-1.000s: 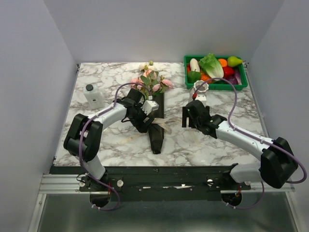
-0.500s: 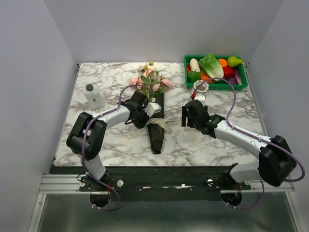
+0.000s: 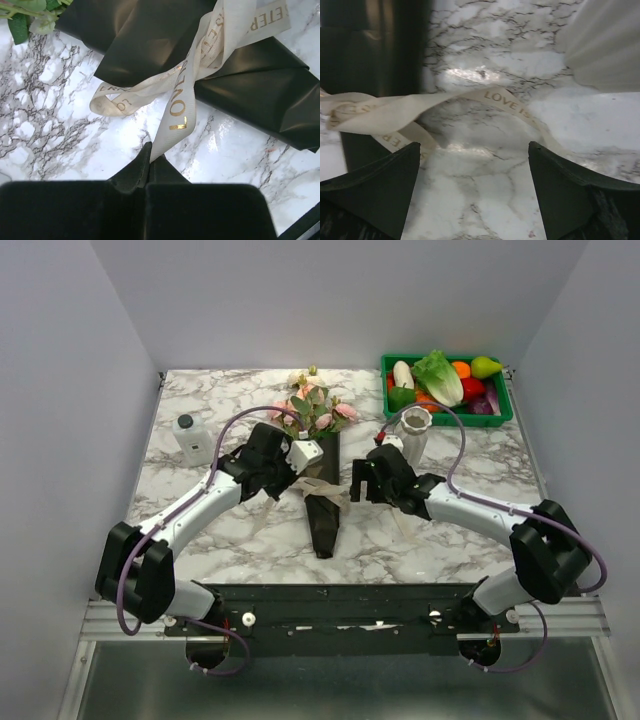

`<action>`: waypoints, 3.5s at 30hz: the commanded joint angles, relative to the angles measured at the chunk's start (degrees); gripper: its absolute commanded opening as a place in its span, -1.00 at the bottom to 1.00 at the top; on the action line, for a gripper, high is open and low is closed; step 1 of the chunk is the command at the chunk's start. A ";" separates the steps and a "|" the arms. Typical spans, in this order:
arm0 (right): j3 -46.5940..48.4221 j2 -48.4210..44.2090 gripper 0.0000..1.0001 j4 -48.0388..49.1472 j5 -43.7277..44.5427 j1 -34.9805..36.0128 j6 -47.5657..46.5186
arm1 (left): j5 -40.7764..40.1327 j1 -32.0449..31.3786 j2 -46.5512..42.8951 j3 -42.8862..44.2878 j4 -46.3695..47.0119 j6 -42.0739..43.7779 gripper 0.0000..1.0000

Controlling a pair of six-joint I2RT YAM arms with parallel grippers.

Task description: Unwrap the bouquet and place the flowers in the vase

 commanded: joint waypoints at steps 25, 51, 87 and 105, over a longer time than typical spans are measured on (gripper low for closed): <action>6.93 11.82 0.56 2.85 -4.53 0.19 29.48 | -2.09 0.17 -6.46 -4.37 -4.71 -1.85 -1.00; 9.92 14.73 -0.99 3.29 3.21 2.38 29.66 | -3.14 0.17 -10.42 -5.95 -5.85 -3.08 -1.00; -7.39 -35.56 -0.97 -30.02 38.30 -8.59 26.51 | 3.00 47.62 -18.07 -2.18 -16.48 9.13 -1.00; 0.26 -37.66 0.75 -23.09 31.54 -9.57 11.66 | 20.58 19.60 -12.10 14.70 -23.18 0.00 0.98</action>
